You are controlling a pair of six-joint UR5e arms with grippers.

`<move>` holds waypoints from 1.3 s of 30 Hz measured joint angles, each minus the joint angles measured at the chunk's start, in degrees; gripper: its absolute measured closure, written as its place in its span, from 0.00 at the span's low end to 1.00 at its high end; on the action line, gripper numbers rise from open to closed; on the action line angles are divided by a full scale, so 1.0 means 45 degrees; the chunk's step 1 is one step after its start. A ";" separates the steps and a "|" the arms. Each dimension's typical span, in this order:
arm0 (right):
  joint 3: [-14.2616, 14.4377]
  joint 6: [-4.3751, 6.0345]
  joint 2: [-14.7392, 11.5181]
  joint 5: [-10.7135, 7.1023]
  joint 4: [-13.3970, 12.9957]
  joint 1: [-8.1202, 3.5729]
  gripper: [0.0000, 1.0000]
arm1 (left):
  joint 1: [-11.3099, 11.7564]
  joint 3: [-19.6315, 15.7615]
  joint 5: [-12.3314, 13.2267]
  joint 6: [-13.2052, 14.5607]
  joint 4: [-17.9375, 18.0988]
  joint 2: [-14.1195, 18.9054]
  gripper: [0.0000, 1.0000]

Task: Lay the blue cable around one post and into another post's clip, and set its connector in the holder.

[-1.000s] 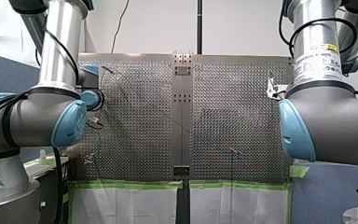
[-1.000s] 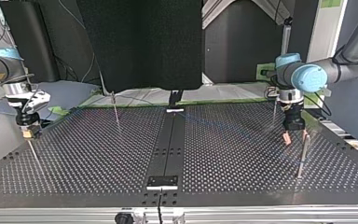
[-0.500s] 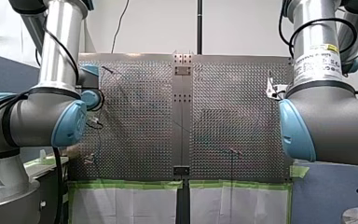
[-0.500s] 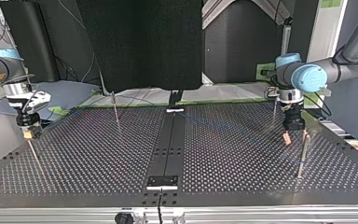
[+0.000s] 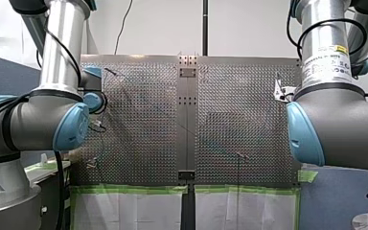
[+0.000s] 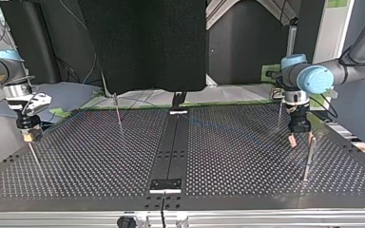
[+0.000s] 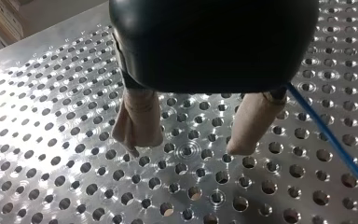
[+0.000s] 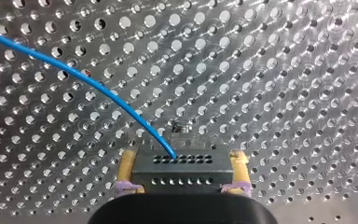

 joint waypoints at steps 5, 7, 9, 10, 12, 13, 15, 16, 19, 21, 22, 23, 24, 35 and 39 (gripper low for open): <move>0.0001 0.0051 0.0008 0.0057 -0.0031 -0.0017 1.00 | 0.0001 0.0000 0.0025 0.0003 0.0003 0.0001 0.00; -0.0002 0.0065 0.0015 0.0070 -0.0049 -0.0024 1.00 | -0.0002 0.0000 0.0028 0.0003 0.0002 0.0003 0.00; -0.0003 0.0089 0.0020 0.0068 -0.0077 -0.0026 1.00 | -0.0003 0.0000 0.0030 0.0004 0.0001 0.0002 0.00; 0.0000 0.0133 0.0024 0.0060 -0.0110 -0.0029 1.00 | -0.0002 0.0000 0.0031 0.0004 0.0000 0.0002 0.00; 0.0006 0.0205 0.0032 0.0045 -0.0156 -0.0031 1.00 | -0.0003 0.0000 0.0035 0.0004 0.0000 0.0002 0.00; 0.0014 0.0238 0.0037 0.0036 -0.0187 -0.0032 1.00 | -0.0004 0.0000 0.0039 0.0004 0.0000 0.0002 0.00; 0.0014 0.0266 0.0042 0.0027 -0.0212 -0.0032 1.00 | -0.0003 0.0000 0.0049 0.0005 0.0001 0.0002 0.00; 0.0016 0.0278 0.0044 0.0024 -0.0223 -0.0032 1.00 | -0.0003 0.0000 0.0056 0.0010 0.0001 0.0002 0.00; 0.0012 0.0302 0.0054 0.0020 -0.0251 -0.0032 1.00 | -0.0005 -0.0001 0.0064 0.0022 0.0001 0.0000 0.00; 0.0012 0.0322 0.0063 0.0021 -0.0272 -0.0031 1.00 | -0.0007 -0.0001 0.0067 0.0031 0.0001 0.0001 0.00; 0.0011 0.0333 0.0063 0.0021 -0.0283 -0.0028 1.00 | -0.0005 0.0000 0.0067 0.0035 0.0000 0.0000 0.00; 0.0006 0.0338 0.0062 0.0022 -0.0282 -0.0025 1.00 | -0.0003 -0.0001 0.0068 0.0038 0.0000 0.0001 0.00; 0.0001 0.0342 0.0063 0.0022 -0.0281 -0.0023 1.00 | -0.0001 -0.0001 0.0068 0.0039 0.0000 0.0001 0.00; 0.0003 0.0329 0.0072 0.0037 -0.0300 0.0022 1.00 | 0.0000 0.0000 0.0088 0.0043 0.0000 0.0000 0.00; 0.0004 0.0314 0.0070 0.0052 -0.0301 0.0026 1.00 | -0.0001 0.0000 0.0099 0.0043 0.0003 0.0000 0.00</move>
